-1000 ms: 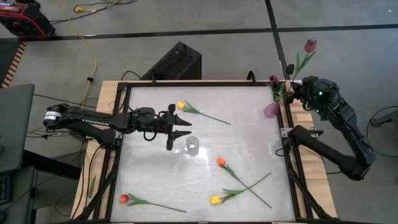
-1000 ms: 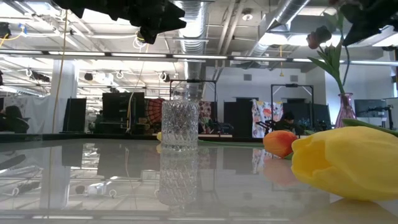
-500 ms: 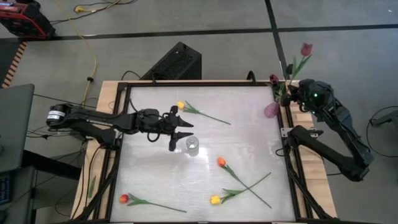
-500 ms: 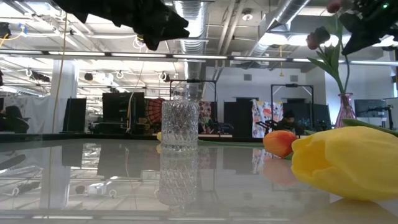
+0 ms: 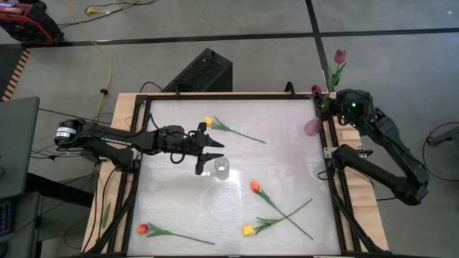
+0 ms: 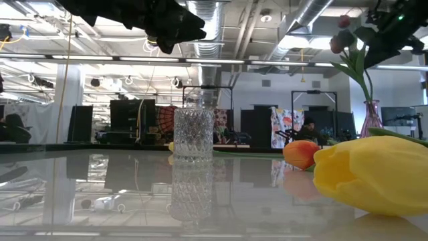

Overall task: Sort flowers into vase by color
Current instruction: Put the red flower into the violet vase, then put the right orange flower into the transparent vase

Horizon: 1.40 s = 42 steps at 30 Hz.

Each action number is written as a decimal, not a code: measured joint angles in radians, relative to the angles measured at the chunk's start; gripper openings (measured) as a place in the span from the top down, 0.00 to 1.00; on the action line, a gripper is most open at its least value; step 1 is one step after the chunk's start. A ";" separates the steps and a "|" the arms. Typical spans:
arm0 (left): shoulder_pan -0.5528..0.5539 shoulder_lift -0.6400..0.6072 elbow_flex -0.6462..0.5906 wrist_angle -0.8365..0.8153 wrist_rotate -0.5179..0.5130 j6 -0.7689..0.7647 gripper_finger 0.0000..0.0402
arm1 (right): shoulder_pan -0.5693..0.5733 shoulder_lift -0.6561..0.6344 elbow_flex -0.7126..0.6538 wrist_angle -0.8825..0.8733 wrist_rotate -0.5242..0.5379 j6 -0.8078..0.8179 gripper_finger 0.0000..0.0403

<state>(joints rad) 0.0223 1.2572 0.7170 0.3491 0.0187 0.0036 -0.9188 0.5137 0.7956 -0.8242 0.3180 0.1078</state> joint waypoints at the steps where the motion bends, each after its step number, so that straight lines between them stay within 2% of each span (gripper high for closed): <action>1: 0.000 0.000 0.000 -0.001 0.000 0.000 0.63 | 0.000 0.006 0.000 0.000 0.000 0.000 0.95; 11: 0.000 0.000 0.000 -0.025 0.001 -0.004 0.63 | 0.001 0.020 0.008 -0.009 -0.006 0.000 0.93; 27: 0.000 0.000 0.000 -0.023 0.001 -0.007 0.63 | 0.002 -0.004 0.016 -0.017 -0.032 -0.004 0.67; 33: 0.000 0.000 0.000 -0.022 0.001 -0.007 0.63 | 0.002 -0.004 0.105 -0.139 -0.033 -0.011 0.60; 38: 0.000 0.000 0.000 -0.014 0.001 0.012 0.63 | 0.002 -0.004 0.230 -0.237 -0.131 -0.005 0.59; 42: 0.000 0.000 0.000 0.006 0.001 0.007 0.63 | 0.002 -0.004 0.333 -0.252 -0.307 0.017 0.59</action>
<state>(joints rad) 0.0220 1.2572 0.7170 0.3547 0.0196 0.0104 -0.9165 0.5095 1.1283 -1.0762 0.0112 0.1244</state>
